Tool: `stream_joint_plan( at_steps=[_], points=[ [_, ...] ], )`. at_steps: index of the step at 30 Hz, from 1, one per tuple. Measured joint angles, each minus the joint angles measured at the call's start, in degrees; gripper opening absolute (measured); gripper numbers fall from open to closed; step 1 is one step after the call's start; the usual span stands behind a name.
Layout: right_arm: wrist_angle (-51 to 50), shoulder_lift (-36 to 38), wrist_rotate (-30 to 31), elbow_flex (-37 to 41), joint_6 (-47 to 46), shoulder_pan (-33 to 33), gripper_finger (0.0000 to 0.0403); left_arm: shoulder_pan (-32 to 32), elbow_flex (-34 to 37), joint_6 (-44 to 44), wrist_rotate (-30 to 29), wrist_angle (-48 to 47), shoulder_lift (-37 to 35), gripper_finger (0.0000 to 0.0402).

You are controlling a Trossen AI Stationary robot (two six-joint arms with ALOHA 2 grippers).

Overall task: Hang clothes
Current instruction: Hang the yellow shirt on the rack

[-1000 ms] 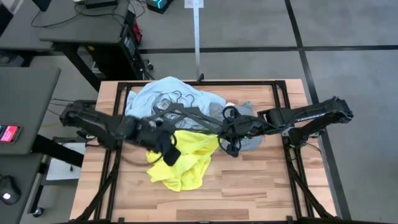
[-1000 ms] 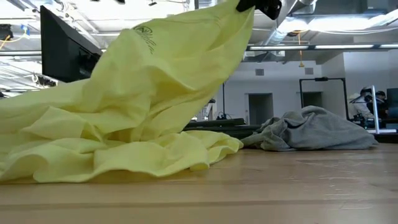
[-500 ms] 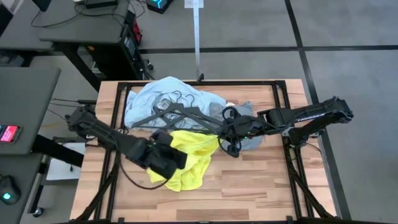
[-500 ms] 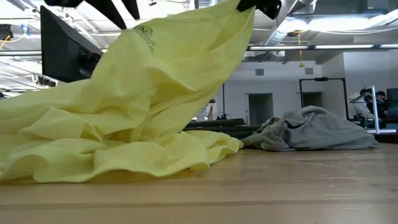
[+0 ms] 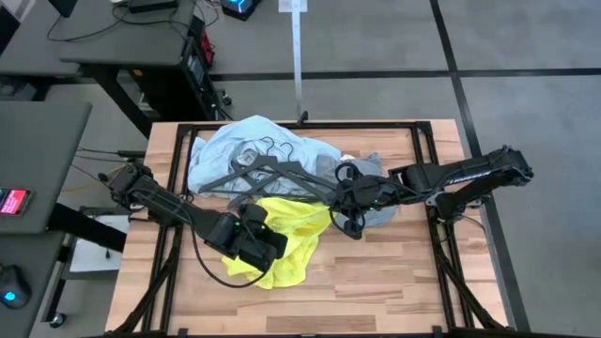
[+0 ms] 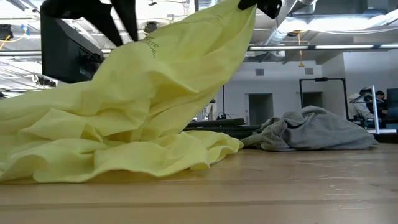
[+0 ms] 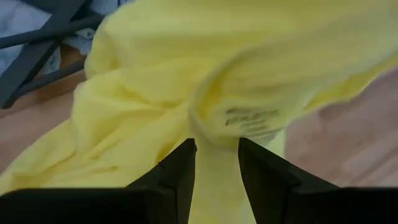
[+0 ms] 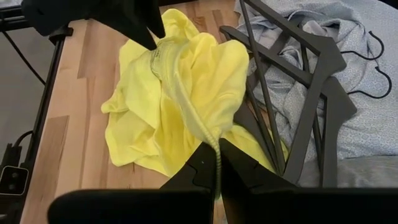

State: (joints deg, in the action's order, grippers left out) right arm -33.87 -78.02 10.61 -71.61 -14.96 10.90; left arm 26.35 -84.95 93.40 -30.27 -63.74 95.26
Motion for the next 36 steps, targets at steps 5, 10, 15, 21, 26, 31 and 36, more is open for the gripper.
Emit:
stream_joint_plan(
  at_steps=[5, 10, 15, 21, 26, 31, 36],
  points=[
    [0.02, 0.00, -0.02, 0.00, 0.00, 0.02, 0.0000, -0.61, -0.02, 1.84, -0.07, -0.92, 1.81, 0.0107],
    [0.13, 0.00, -0.07, 0.00, 0.00, -0.02, 0.0000, -1.20, -0.02, -0.81, 6.16, -2.14, 4.44, 0.0107],
    [-0.03, 0.00, -0.07, 0.00, 0.03, -0.02, 0.0000, -0.09, 0.00, -4.47, 10.42, -1.89, 6.08, 0.0073],
    [0.02, 0.00, -0.09, 0.00, 0.28, -0.04, 0.0000, 1.47, -0.07, -9.74, 12.96, -4.07, 3.43, 0.0004],
    [0.07, 0.00, -0.09, 0.00, 0.30, -0.15, 0.0000, 2.54, -1.99, -10.82, 15.66, -12.12, -1.47, 0.0000],
    [0.70, -0.65, -0.05, 1.02, -1.06, 0.35, 0.0000, 3.93, -6.71, -13.86, 13.08, -16.97, -7.30, 0.0000],
    [3.46, -4.87, -0.19, 4.00, -3.75, 0.74, 0.0000, 3.97, -6.63, -18.16, 12.40, -16.65, -10.44, 0.0000]
  ],
)
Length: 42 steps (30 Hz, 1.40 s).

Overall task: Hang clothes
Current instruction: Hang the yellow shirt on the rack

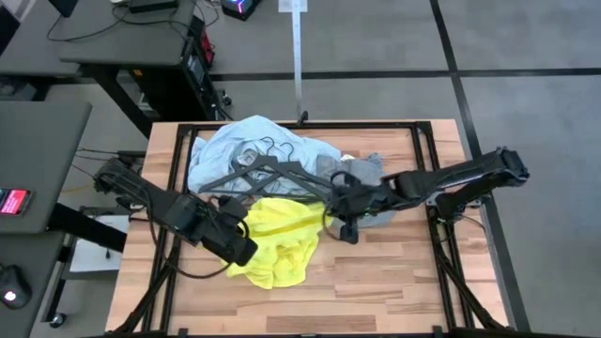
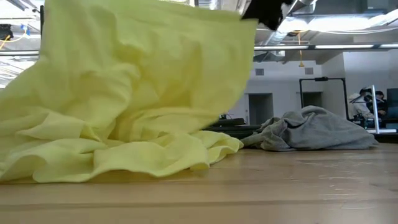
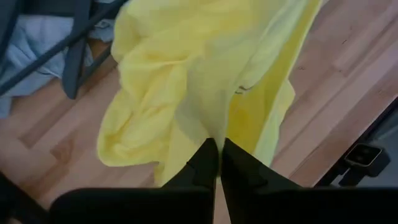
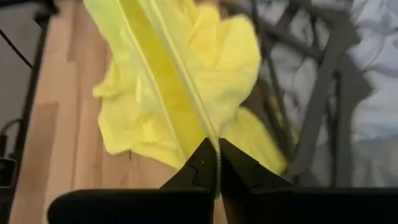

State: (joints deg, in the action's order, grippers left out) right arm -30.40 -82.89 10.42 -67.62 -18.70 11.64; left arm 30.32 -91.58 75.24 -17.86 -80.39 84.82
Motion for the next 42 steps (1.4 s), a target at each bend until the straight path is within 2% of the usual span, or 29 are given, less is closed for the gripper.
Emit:
stream_joint_plan(
  at_steps=[5, 8, 11, 17, 20, 23, 27, 32, 42],
  points=[
    [2.26, -4.83, -1.99, 0.53, -3.12, -1.35, 0.0001, 0.05, 3.66, -0.64, 0.04, 0.50, -0.03, 0.0000],
    [2.41, -4.69, -8.58, 0.55, -3.18, -4.49, 0.0016, 1.13, 7.39, 1.45, 0.84, 0.91, -0.09, 0.0000],
    [3.47, -3.29, -13.75, 0.55, -2.21, -8.23, 0.0052, 2.79, 11.75, 3.56, 1.38, 1.76, -0.58, 0.0000],
    [7.04, -2.95, -14.68, 0.53, 0.73, -17.67, 0.0142, 3.26, 22.69, 2.81, 6.23, 9.29, -6.21, 0.0000],
    [10.16, -6.24, -15.75, 0.46, 2.56, -23.61, 0.0181, 3.09, 28.09, 2.77, 7.38, 11.52, -10.78, 0.0000],
    [13.39, -11.39, -19.58, 0.51, 3.09, -28.73, 0.0205, 2.96, 31.87, 4.39, 7.40, 12.03, -15.16, 0.0000],
    [17.83, -18.98, -26.04, 0.51, 1.18, -33.14, 0.0216, 2.78, 33.77, 4.77, 7.09, 12.84, -19.79, 0.0000],
    [23.68, -25.75, -34.90, 0.57, -3.24, -34.29, 0.0217, 2.78, 33.85, 4.40, 5.39, 13.69, -22.49, 0.0000],
    [27.87, -28.88, -39.10, 0.51, -5.18, -32.22, 0.0217, 2.50, 33.85, 0.41, 4.50, 13.75, -22.54, 0.0000]
  ],
)
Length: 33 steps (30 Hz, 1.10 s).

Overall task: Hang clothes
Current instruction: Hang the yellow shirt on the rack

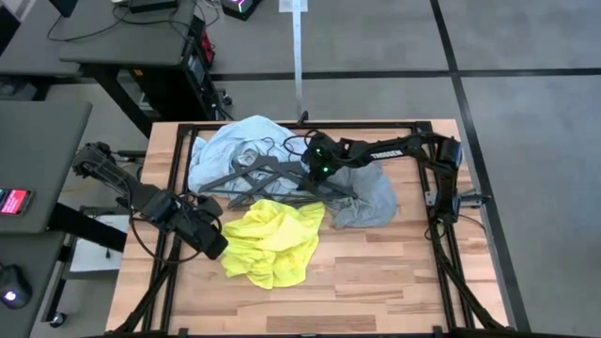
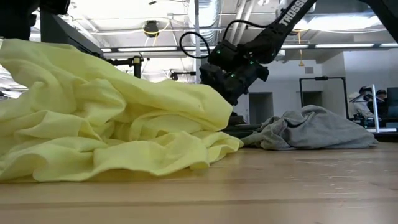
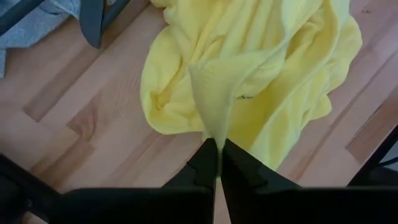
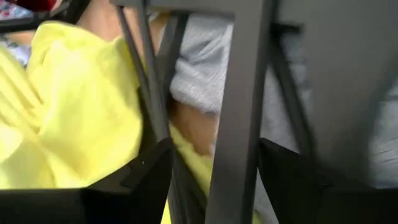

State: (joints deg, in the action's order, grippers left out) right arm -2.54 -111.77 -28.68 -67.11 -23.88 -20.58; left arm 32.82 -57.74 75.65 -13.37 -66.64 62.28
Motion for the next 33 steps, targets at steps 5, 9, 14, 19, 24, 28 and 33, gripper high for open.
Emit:
stream_joint_plan(
  at_steps=[5, 9, 14, 19, 24, 28, 33],
  points=[
    [2.05, -0.02, -0.36, 0.00, 0.22, 0.46, 0.0177, -0.65, 0.00, -1.26, -0.13, -0.03, -0.04, 0.0000],
    [1.79, -0.32, -0.38, 0.00, 0.09, 0.77, 0.0108, -0.72, 0.00, -2.16, -0.13, -0.02, -0.04, 0.0000],
    [2.07, -1.82, -0.68, 0.02, -2.67, 2.35, 0.0066, -0.75, 0.00, -1.79, -0.13, -0.01, -0.04, 0.0000],
    [3.88, -2.96, -2.00, -0.04, -6.27, 3.25, 0.0081, -0.75, 0.00, -1.61, -0.17, 0.52, -0.04, 0.0000],
    [4.83, -4.30, -3.53, -0.06, -8.85, 4.92, 0.0122, -0.77, 0.00, -1.48, -0.39, 0.78, -0.04, 0.0000],
    [8.15, -4.78, -6.91, 0.02, -11.57, 5.78, 0.0157, -0.79, 0.00, -1.48, -0.42, 0.84, -0.04, 0.0000],
    [12.04, -4.90, -8.77, 0.09, -14.64, 7.10, 0.0178, -0.79, 0.00, -1.50, -0.44, 0.83, -0.02, 0.0000]
  ],
)
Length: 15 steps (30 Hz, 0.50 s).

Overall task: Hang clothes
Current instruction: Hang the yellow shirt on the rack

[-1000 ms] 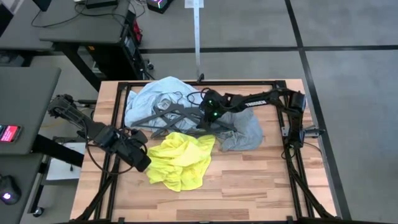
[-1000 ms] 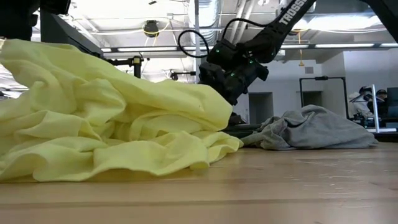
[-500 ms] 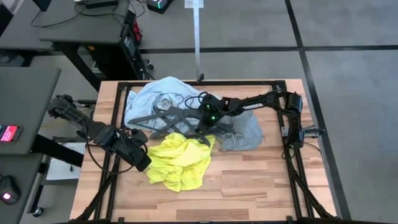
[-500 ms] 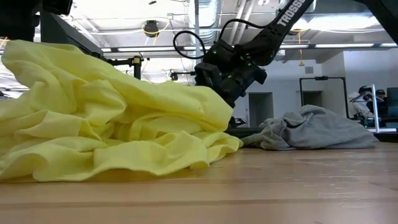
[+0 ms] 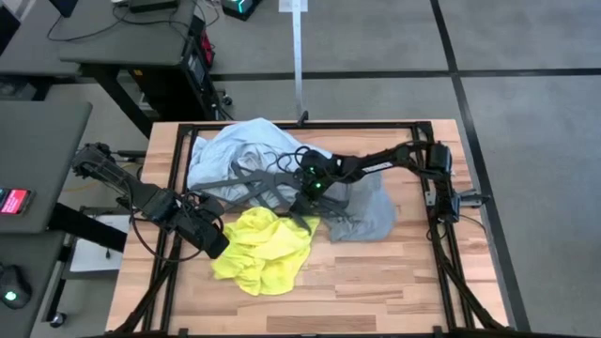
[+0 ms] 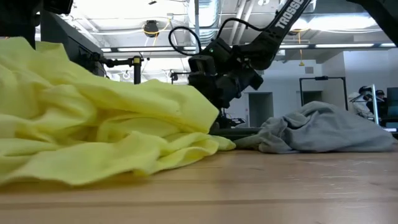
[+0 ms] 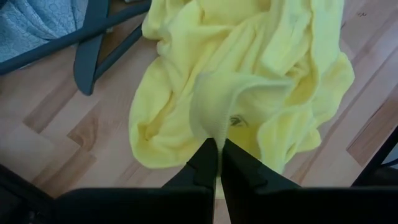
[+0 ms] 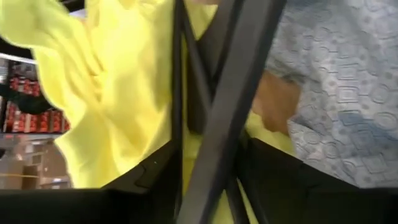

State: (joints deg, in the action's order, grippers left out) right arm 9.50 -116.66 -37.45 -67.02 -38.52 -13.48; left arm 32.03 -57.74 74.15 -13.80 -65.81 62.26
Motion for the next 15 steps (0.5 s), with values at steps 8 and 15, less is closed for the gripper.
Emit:
stream_joint_plan(
  at_steps=[8, 15],
  points=[
    [-0.49, 0.05, 10.52, -0.02, -1.31, 3.79, 0.0176, 0.00, -0.01, 0.06, -0.89, 0.27, -0.02, 0.0000],
    [-0.07, 0.09, 16.77, -0.29, -2.83, 6.57, 0.0170, -0.13, -0.01, -0.02, -2.84, 3.06, -0.02, 0.0000]
  ],
)
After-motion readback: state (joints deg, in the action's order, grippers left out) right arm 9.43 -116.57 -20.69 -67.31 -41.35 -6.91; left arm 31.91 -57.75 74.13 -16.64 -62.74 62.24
